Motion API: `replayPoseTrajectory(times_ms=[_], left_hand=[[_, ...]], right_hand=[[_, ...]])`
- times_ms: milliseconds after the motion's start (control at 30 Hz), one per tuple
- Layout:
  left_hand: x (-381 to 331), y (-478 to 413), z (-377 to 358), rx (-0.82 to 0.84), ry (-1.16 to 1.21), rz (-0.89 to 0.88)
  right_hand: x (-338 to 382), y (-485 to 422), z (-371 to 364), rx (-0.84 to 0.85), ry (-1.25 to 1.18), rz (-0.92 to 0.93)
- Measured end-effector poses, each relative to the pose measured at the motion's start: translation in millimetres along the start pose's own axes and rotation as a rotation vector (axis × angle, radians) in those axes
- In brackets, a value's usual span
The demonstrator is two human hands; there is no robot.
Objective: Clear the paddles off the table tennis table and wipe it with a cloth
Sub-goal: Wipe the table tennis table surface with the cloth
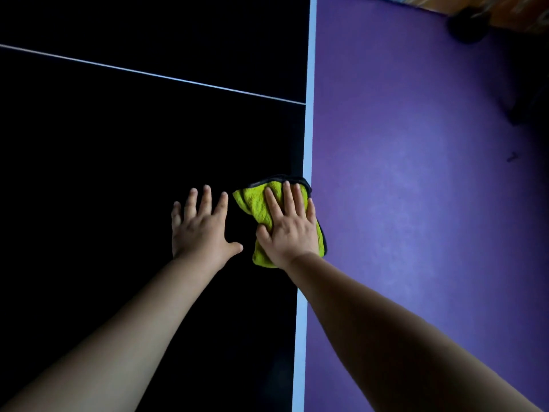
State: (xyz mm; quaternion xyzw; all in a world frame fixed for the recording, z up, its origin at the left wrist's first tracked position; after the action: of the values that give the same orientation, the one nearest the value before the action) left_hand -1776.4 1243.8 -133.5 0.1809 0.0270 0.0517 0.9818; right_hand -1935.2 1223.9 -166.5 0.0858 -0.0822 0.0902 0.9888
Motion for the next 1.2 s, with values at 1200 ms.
replayPoseTrajectory(times_ms=[1200], left_hand=[[99.5,-96.1,53.3,-0.242,0.550,-0.301]], right_hand=[[-15.1,-233.9,34.1,-0.062,-0.011,-0.326]])
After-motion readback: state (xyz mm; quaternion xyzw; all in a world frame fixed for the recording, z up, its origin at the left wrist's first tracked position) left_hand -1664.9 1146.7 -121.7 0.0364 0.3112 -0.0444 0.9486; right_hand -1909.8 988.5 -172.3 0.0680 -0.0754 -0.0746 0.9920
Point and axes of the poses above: each hand's wrist, its own y-axis away from the middle knuckle, its own z-axis out of the back of the hand, x = y × z, the point moved 8 cm from there along -y, towards the middle knuckle
